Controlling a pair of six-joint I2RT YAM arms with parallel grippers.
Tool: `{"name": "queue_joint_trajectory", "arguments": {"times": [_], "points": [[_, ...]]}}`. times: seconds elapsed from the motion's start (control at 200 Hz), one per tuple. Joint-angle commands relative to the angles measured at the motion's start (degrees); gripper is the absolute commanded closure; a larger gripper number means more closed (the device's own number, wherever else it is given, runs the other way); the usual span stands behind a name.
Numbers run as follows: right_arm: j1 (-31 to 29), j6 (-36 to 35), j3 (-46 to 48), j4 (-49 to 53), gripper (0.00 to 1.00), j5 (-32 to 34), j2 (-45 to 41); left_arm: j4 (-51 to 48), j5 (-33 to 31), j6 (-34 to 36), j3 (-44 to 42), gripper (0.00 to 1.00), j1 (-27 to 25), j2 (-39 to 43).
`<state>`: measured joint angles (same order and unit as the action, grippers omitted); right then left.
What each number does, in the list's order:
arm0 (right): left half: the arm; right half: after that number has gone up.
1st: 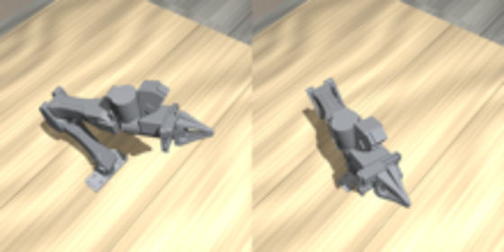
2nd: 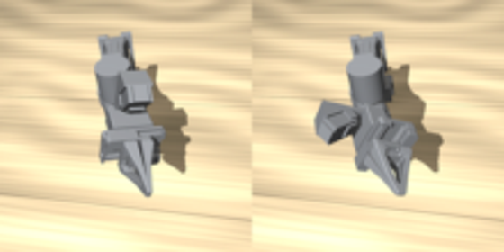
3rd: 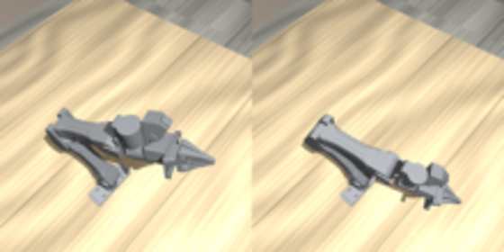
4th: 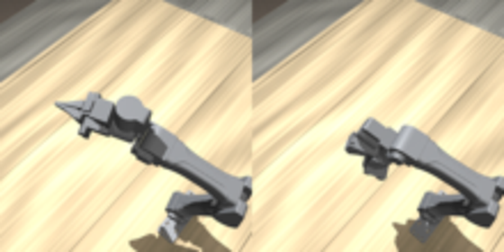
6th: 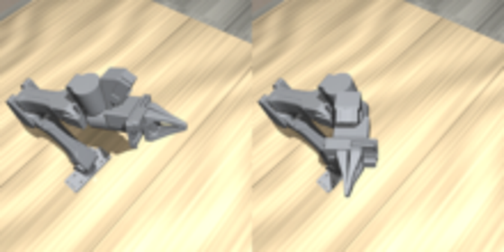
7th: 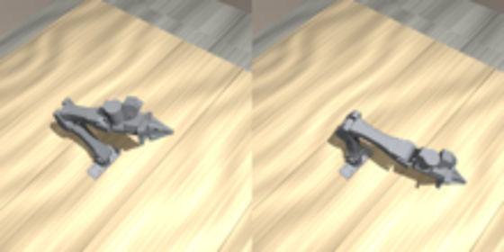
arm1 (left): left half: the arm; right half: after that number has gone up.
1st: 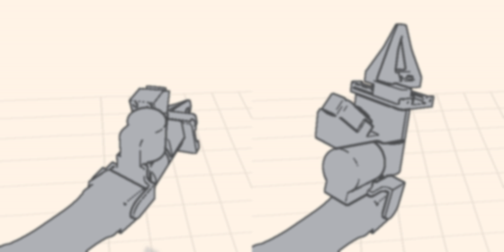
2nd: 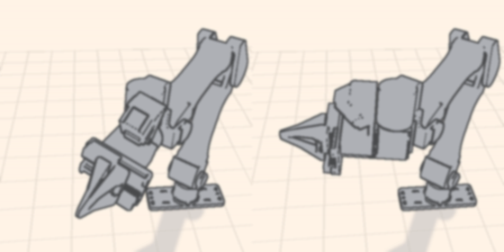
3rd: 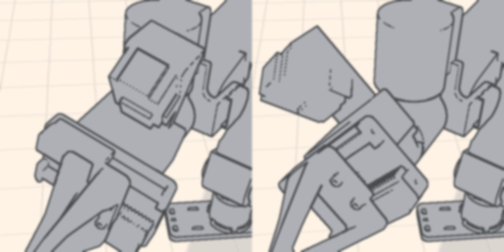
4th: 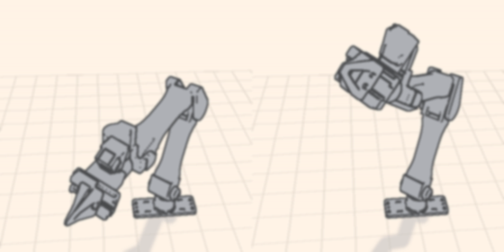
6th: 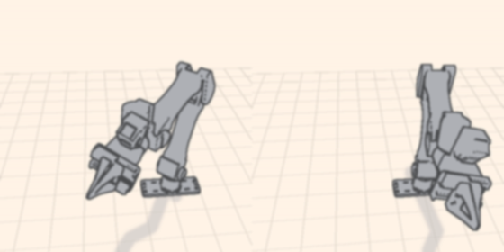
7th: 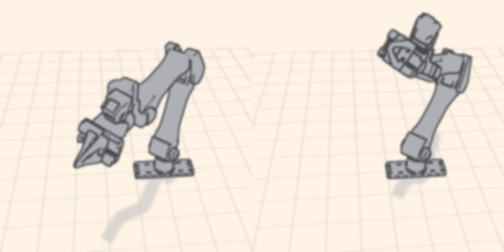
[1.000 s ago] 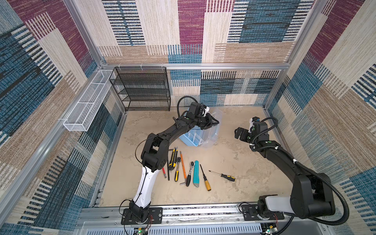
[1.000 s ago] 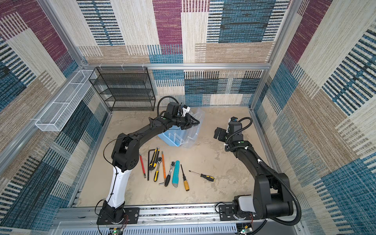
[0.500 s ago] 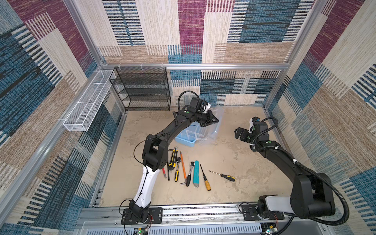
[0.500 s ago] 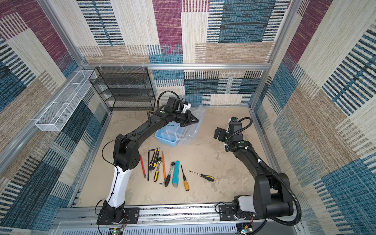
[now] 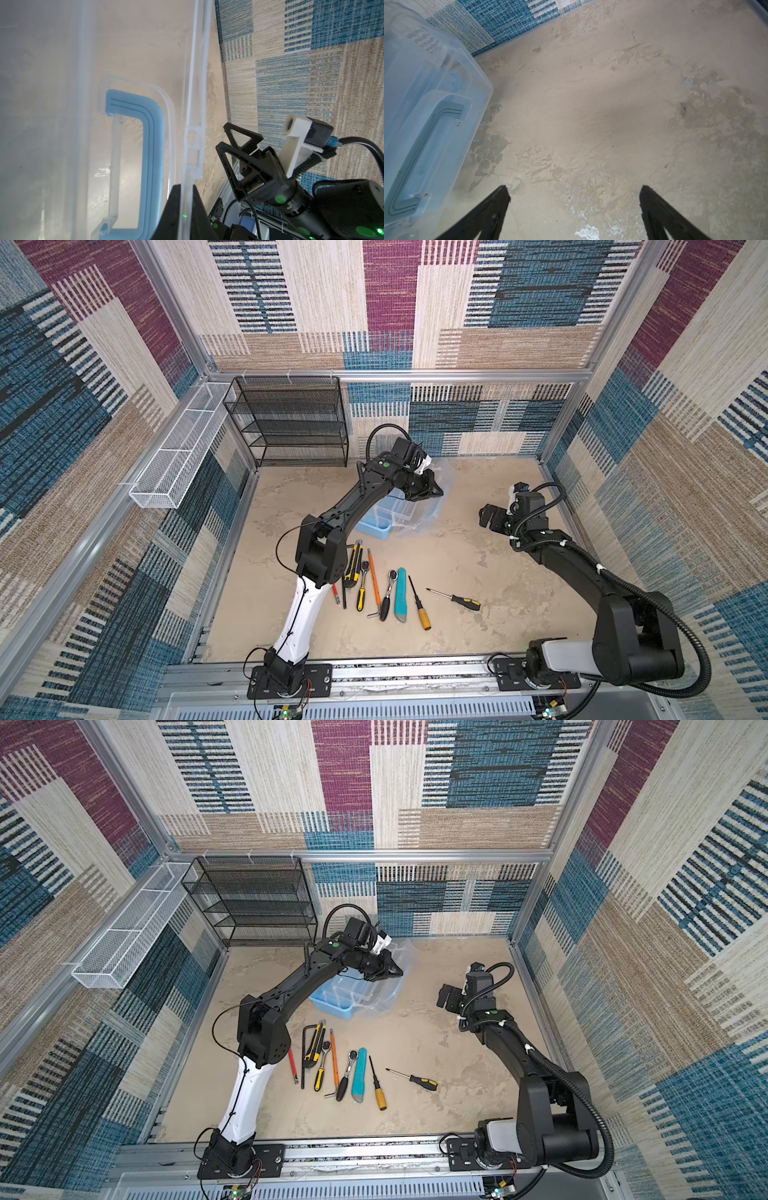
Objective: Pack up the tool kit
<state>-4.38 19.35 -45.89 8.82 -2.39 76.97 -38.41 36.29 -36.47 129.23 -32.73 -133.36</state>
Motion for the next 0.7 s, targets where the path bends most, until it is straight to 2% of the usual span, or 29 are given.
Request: {"name": "queue_joint_trajectory", "arguments": {"times": [0.0, 0.225, 0.531, 0.696], "points": [[0.1, -0.9, 0.3, -2.0, 0.00, 0.9, 0.1, -2.7, -2.3, 2.8, 0.3, 0.81, -0.2, -0.2], [0.0, -1.3, 0.4, -2.5, 0.00, 0.4, 1.0, -3.7, -2.6, 3.5, 0.6, 0.54, -0.4, -0.1], [0.0, -1.5, 0.6, -2.8, 0.00, -0.6, 1.3, -3.6, -2.6, 4.3, 1.0, 0.41, -0.4, 2.4], [0.0, -1.4, 1.0, -4.5, 0.00, -6.3, 1.1, -4.4, -6.8, 6.7, -0.8, 0.35, -0.2, 5.1]]}}
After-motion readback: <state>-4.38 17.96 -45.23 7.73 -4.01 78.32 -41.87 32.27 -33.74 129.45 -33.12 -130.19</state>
